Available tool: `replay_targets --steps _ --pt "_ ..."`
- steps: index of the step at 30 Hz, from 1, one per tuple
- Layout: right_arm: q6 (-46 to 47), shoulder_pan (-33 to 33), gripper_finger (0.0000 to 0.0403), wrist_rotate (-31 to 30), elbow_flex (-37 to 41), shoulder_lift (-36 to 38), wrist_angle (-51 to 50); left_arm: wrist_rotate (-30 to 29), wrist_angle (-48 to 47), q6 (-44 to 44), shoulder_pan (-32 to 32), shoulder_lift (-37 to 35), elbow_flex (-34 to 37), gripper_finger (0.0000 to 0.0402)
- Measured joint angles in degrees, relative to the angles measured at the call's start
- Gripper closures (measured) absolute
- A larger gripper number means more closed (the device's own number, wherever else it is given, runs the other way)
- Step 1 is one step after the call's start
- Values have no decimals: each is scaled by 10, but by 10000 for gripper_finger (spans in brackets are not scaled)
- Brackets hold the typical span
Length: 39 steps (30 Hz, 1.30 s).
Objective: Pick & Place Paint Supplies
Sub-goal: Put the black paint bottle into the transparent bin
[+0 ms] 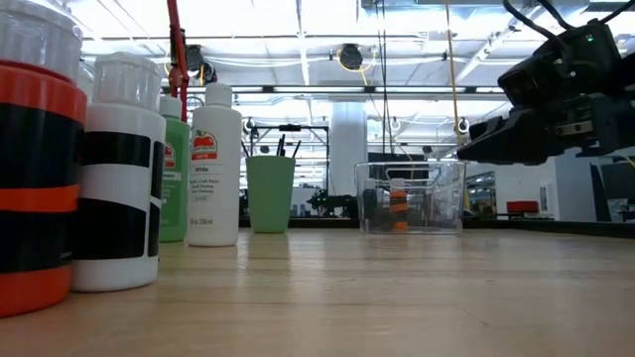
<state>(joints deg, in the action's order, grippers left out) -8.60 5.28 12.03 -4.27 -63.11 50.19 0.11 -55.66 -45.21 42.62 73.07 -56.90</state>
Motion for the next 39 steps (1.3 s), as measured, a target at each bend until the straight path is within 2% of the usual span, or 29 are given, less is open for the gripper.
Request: replay_targets --steps 14,22,39 --pt "-10 0 388 0 0 0 -1 -11 9 -1 5 65 0 163" --pt "-11 0 387 0 0 0 1 -30 26 0 5 66 0 163" --pt "-11 0 387 0 0 0 1 -12 58 2 5 66 0 163"
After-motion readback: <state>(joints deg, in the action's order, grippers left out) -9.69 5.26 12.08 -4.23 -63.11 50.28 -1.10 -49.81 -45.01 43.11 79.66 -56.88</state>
